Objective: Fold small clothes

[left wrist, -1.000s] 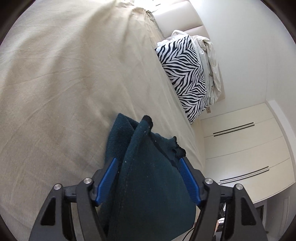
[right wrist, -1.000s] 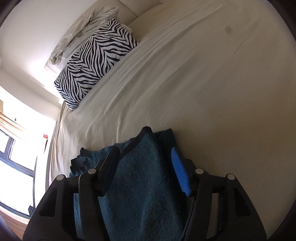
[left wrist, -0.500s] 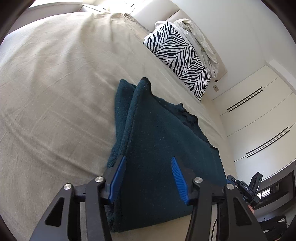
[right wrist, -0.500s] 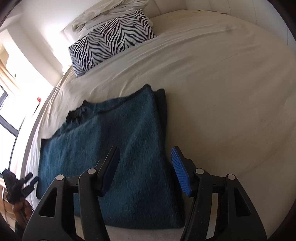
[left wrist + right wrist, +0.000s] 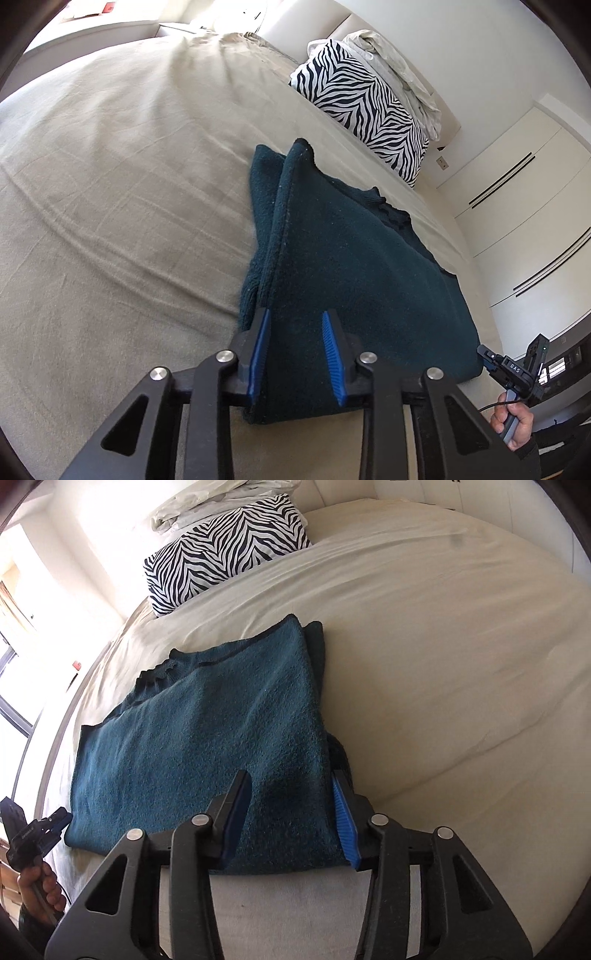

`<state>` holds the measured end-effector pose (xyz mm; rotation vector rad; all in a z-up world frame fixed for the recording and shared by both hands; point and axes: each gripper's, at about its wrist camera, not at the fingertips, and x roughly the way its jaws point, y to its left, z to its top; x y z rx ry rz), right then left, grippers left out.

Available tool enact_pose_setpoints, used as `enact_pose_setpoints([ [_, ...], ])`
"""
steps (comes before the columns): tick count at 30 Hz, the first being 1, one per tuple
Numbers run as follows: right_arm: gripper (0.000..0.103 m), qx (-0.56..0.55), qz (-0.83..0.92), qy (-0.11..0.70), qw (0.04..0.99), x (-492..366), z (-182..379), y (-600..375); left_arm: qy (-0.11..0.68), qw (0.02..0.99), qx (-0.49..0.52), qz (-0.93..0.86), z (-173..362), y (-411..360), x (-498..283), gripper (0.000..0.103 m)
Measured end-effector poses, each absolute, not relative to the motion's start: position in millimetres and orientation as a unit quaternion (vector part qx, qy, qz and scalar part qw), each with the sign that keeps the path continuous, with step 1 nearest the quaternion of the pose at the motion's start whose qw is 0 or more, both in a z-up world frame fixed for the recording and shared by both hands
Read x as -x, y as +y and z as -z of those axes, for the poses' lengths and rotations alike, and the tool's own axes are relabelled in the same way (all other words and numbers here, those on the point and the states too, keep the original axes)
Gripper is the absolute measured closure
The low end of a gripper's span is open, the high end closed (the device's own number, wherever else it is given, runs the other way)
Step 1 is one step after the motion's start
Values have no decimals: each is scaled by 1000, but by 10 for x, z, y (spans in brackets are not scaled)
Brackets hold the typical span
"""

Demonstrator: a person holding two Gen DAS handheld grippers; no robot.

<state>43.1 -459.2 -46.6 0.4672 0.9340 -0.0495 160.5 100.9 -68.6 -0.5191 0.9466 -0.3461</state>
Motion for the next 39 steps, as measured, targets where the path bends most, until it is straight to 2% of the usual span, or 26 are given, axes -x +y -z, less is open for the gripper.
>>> enact_pose_setpoints([
  [1,69,-220,24,448,867,-434,477,-4586,448,844,245,162,693,1014,-1599,81],
  [3,74,-214,24,449,867,-440,497,-4580,455,841,244,162,729,1019,-1603,101],
  [5,75,-214,27,449,867,-438,513,-4591,456,841,241,161,743,1016,-1598,101],
  [12,91,-201,40,451,869,-454,531,-4628,450,845,243,157,733,1050,-1495,102],
  [19,95,-199,42,455,867,-449,513,-4634,449,843,249,161,734,1079,-1417,103],
  [20,95,-205,37,455,866,-443,502,-4637,445,843,254,163,716,1095,-1416,100],
  [22,94,-222,33,450,864,-433,476,-4672,437,841,274,163,693,1166,-1400,78],
  [23,93,-229,33,448,864,-429,466,-4694,428,842,286,162,669,1217,-1382,52],
  [24,89,-235,32,443,864,-423,455,-4714,420,845,291,160,652,1247,-1371,39],
  [28,85,-245,28,434,866,-414,441,-4728,423,849,262,178,600,1170,-1412,40],
  [30,85,-240,26,437,866,-422,450,-4700,431,852,234,186,579,1058,-1455,51],
  [32,85,-236,26,441,866,-432,462,-4677,443,852,210,183,606,971,-1517,53],
  [35,85,-235,27,440,867,-425,458,-4672,458,847,211,170,680,974,-1594,65],
  [37,85,-233,27,437,868,-413,446,-4679,456,847,215,166,675,986,-1605,65],
  [39,76,-234,24,436,869,-416,451,-4685,457,849,207,168,674,959,-1609,65],
])
